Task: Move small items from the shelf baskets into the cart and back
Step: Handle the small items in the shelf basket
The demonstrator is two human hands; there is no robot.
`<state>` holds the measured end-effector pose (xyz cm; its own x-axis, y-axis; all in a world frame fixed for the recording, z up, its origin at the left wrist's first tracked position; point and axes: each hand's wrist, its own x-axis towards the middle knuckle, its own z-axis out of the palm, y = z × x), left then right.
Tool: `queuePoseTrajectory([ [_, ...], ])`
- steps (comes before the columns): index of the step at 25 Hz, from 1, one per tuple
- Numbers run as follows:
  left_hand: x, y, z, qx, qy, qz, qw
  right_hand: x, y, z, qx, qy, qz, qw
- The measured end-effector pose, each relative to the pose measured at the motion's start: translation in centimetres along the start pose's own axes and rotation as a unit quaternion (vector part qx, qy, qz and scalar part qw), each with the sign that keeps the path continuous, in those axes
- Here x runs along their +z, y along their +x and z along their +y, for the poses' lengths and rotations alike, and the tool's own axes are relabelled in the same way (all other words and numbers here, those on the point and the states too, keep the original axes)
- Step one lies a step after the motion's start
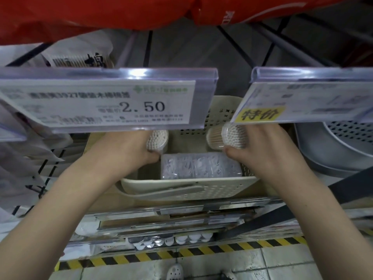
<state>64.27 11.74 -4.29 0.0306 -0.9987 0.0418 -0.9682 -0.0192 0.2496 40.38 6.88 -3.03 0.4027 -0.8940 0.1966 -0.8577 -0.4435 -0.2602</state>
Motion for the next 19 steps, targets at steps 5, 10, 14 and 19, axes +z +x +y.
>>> queuePoseTrajectory([
  [5,-1.1,-1.6,0.6,0.015,-0.037,0.075,0.996,-0.5,0.1,0.3,-0.005,0.103,0.039,0.994],
  [10,-1.6,-3.3,2.0,0.058,-0.127,0.125,0.982,-0.4,-1.6,0.4,-0.053,0.106,0.11,0.987],
  [14,-1.1,-4.8,3.2,0.093,-0.166,0.164,0.968,-0.2,-4.5,0.7,-0.079,0.148,0.161,0.973],
  [19,-0.6,-7.0,5.9,0.189,-0.15,0.208,0.948,-1.1,-8.5,1.9,-0.141,0.179,0.261,0.938],
])
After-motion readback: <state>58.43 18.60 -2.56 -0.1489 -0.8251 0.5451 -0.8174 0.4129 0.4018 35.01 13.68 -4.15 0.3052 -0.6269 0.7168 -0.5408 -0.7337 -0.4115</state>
